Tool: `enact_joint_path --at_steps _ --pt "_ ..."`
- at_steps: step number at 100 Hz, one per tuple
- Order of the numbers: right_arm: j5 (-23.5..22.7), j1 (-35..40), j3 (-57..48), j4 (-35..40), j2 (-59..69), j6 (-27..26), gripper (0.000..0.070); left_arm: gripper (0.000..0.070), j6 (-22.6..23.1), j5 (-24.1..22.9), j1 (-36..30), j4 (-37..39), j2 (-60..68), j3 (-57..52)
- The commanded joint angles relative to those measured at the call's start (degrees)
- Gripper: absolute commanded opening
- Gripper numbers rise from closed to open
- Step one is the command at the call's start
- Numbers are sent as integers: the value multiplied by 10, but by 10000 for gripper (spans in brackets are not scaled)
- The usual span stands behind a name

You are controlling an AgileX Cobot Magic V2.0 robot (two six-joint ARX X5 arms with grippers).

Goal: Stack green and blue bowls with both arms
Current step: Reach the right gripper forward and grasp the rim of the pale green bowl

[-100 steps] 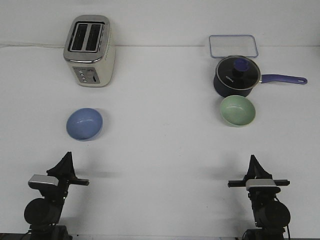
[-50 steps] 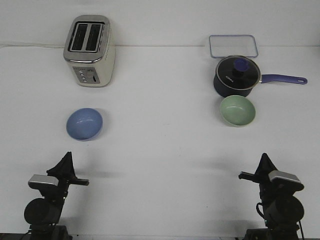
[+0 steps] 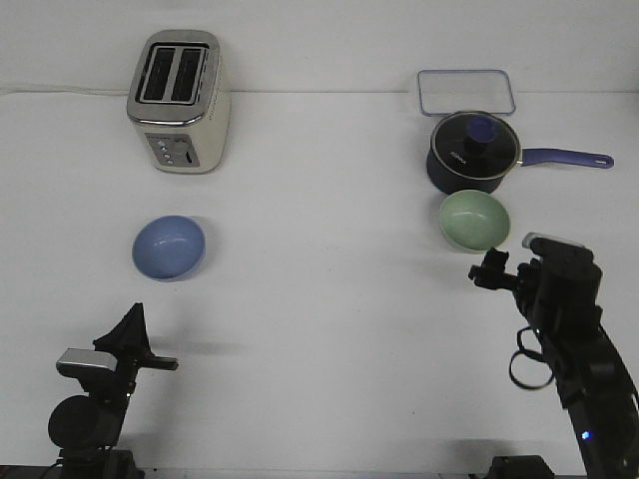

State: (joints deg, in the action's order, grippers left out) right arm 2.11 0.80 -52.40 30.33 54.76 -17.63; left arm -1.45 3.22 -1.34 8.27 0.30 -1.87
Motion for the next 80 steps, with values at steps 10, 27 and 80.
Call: enact_joint_path --at_steps 10,27,80 --pt "-23 -23 -85 2 144 30 561 15 -3 0 0 8 -1 11" --pt "-24 -50 -159 3 268 36 524 15 -3 0 0 8 -1 11" --pt "-67 -103 -285 2 509 72 524 15 -3 0 0 8 -1 11"
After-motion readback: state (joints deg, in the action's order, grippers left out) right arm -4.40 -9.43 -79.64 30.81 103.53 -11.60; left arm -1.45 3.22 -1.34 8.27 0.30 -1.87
